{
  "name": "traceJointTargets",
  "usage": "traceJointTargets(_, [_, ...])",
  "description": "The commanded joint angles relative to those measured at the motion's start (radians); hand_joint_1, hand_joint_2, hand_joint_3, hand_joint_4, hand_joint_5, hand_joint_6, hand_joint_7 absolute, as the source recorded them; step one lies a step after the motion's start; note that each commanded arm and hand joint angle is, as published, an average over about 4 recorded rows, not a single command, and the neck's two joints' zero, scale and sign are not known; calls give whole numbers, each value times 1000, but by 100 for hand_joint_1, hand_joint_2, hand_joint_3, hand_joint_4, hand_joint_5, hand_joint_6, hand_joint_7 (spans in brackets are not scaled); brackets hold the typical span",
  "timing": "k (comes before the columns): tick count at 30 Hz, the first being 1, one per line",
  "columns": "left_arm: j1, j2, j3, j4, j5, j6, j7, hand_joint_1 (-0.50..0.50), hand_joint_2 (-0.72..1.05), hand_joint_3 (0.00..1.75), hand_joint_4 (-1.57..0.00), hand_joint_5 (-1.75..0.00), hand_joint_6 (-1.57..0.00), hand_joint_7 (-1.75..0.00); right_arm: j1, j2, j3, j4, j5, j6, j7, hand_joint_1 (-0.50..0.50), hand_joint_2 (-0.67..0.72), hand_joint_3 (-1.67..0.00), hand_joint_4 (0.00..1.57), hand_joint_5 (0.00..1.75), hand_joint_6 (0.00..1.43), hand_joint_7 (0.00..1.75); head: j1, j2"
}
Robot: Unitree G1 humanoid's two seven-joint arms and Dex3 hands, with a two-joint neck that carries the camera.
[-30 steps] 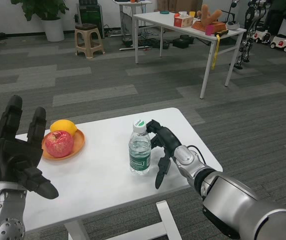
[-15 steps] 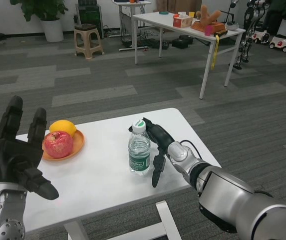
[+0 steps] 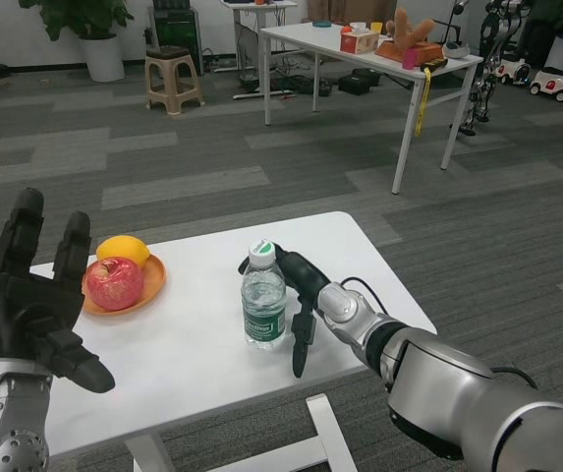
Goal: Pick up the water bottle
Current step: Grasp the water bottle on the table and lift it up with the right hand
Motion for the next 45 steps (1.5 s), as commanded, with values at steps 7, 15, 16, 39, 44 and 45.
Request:
traceJointTargets(7, [9,2,4,-6,-4,-10,-3,-50,-68,4,0,0,0,0,-5,-9,-69,0,3,7,2,-47,60,0,83,165,61,157,-1,-10])
traceJointTargets(15, [14,2,6,-8,-4,-10,-1,-50,-66,9,0,0,0,0,41,-23,-115,-15,3,7,14,-46,60,0,97,165,74,147,0,-11])
traceJointTargets(16, [15,2,7,-9,-4,-10,-1,-50,-64,9,0,0,0,0,53,-27,-124,-26,3,6,19,-47,60,0,97,165,74,147,4,-14])
traceJointTargets(39, [20,3,8,-9,-4,-9,-1,-50,-64,7,0,0,0,0,104,-34,-201,-106,4,5,51,-46,60,0,11,138,0,150,13,-34])
traceJointTargets(44, [20,3,6,-8,-6,-9,-1,-50,-64,9,0,0,0,0,90,-29,-195,-106,4,5,49,-46,60,0,2,119,0,126,8,-36])
traceJointTargets(45, [20,3,6,-8,-6,-9,-1,-50,-64,9,0,0,0,0,87,-28,-189,-106,4,5,49,-46,60,0,1,114,0,122,8,-35])
